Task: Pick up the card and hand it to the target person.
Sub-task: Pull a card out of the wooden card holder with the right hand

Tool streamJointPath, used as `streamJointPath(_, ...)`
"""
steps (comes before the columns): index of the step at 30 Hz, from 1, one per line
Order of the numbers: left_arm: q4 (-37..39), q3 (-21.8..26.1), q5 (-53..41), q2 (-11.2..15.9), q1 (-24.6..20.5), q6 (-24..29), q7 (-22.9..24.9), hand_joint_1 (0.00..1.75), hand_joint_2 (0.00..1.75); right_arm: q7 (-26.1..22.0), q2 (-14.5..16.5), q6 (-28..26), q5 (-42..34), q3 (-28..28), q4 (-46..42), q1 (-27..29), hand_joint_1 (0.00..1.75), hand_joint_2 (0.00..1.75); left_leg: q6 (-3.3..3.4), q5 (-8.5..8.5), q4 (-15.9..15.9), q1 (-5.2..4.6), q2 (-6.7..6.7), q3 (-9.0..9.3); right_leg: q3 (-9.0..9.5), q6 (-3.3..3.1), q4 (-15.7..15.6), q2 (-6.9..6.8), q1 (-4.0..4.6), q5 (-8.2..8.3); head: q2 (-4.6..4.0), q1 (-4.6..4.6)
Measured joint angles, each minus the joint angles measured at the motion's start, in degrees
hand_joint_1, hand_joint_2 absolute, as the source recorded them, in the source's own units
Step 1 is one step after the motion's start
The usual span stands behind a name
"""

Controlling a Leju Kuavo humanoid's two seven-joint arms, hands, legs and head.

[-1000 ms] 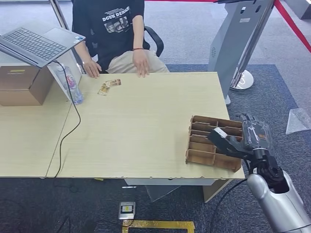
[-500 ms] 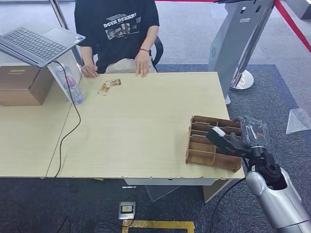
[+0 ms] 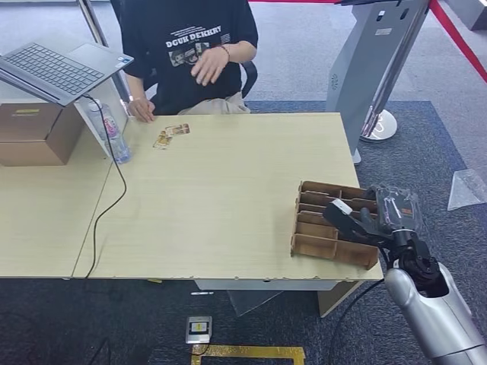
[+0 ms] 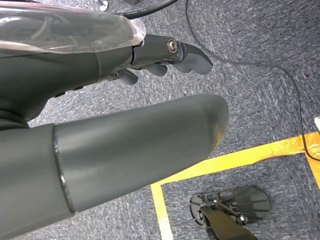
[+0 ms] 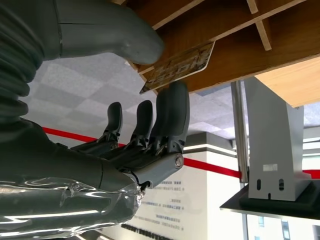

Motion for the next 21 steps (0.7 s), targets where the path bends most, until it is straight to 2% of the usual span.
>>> streamJointPath(3,0.0,0.0,0.0,0.0,0.0,0.0,0.0,0.00,0.00,0.1,0.0,0.1,0.2,0.1,0.0,0.0,1.01,1.75,0.00,0.00,0.0,0.00,0.00,0.00,0.00,0.00,0.0,0.00,0.00,0.00,0.00,0.00)
streamJointPath(6,0.0,0.0,0.1,0.0,0.0,0.0,0.0,0.00,0.00,0.2,0.0,0.2,0.6,0.2,0.0,0.0,1.12,1.75,0.00,0.00,0.0,0.00,0.00,0.00,0.00,0.00,0.0,0.00,0.00,0.00,0.00,0.00)
streamJointPath(11,0.0,0.0,0.1,0.0,0.0,0.0,0.0,0.00,0.00,0.7,0.0,0.2,1.7,0.3,0.2,-0.3,1.46,1.75,0.00,0.00,0.0,0.00,0.00,0.01,0.00,0.00,0.0,0.00,0.00,0.00,0.00,0.00)
streamJointPath(21,0.0,0.0,0.1,0.0,0.0,0.0,0.0,0.00,0.00,3.7,0.0,1.4,8.3,1.0,0.2,-0.6,1.68,1.75,0.00,0.00,0.0,0.00,0.00,0.01,0.00,0.00,0.0,0.00,0.00,0.00,0.00,0.00)
